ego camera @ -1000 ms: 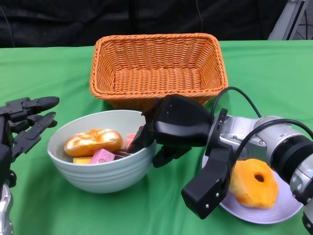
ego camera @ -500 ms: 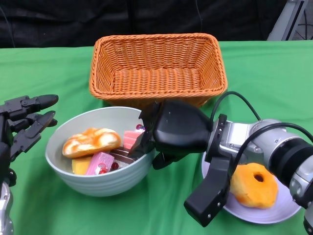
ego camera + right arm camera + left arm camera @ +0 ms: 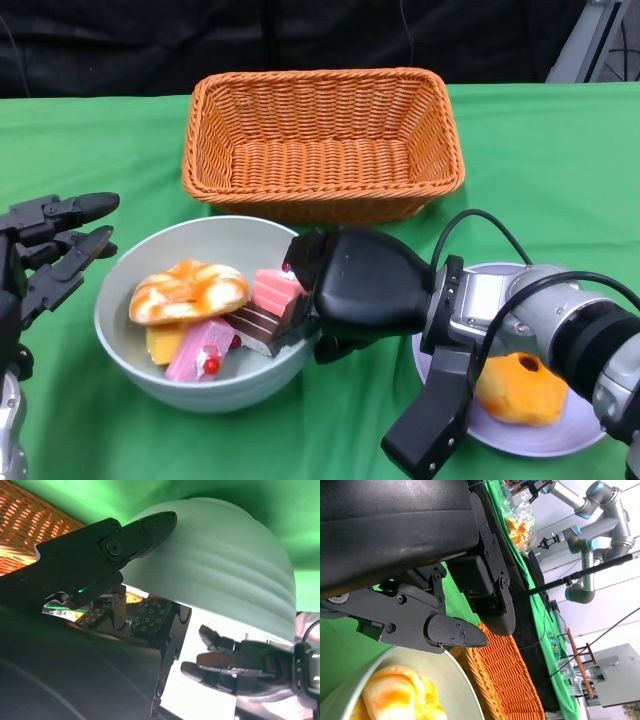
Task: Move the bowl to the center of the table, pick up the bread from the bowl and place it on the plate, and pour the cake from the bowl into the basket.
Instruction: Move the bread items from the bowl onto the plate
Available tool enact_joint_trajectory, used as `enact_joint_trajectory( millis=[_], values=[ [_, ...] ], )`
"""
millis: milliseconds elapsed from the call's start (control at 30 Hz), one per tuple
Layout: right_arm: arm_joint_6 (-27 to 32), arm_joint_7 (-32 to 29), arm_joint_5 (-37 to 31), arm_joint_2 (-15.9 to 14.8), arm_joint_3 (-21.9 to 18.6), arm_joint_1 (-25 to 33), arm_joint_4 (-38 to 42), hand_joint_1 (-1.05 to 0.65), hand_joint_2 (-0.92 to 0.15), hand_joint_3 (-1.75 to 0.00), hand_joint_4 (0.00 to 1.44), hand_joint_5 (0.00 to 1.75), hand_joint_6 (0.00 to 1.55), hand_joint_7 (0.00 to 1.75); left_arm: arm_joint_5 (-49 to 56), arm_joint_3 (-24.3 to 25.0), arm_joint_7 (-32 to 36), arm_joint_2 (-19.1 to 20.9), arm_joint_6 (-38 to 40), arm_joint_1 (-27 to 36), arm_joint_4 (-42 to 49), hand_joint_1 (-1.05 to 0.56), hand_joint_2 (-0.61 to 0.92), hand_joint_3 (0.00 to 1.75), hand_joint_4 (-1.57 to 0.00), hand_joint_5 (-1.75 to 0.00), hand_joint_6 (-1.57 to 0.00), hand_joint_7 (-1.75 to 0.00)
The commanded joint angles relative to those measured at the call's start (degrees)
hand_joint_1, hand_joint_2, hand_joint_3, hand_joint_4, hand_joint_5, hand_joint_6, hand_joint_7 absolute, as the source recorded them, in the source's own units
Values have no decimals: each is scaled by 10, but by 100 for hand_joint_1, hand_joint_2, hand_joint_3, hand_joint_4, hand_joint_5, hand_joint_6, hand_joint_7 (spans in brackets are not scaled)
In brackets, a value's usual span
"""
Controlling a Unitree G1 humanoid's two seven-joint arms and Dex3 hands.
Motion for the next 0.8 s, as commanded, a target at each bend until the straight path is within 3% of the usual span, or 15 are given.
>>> enact_joint_trajectory(
  millis=[33,133,367,533,800],
  values=[
    [2,32,7,-21,-1,12,-23,-46,-81,0,84,102,116,0,-4,6,-4,6,1,6,-4,-24,92,16,-81,-103,-112,-2],
    [8,59,9,-41,-6,31,-68,-44,-82,0,84,87,108,0,-5,6,-6,6,2,5,-2,-24,92,17,-80,-103,-112,-2],
    [14,97,17,-70,-24,53,-128,-44,-82,0,81,89,107,0,-7,7,-10,6,-1,3,1,-24,92,17,-79,-103,-112,-2],
    [1,141,40,-98,-43,72,-165,-40,-80,0,103,47,110,0,-9,7,-12,6,2,3,0,-25,92,18,-80,-105,-113,-2],
    [10,154,43,-129,-71,96,-210,-40,-78,0,114,35,116,2,-9,8,-17,8,4,2,4,-24,92,18,-78,-105,-112,-1]
  ],
)
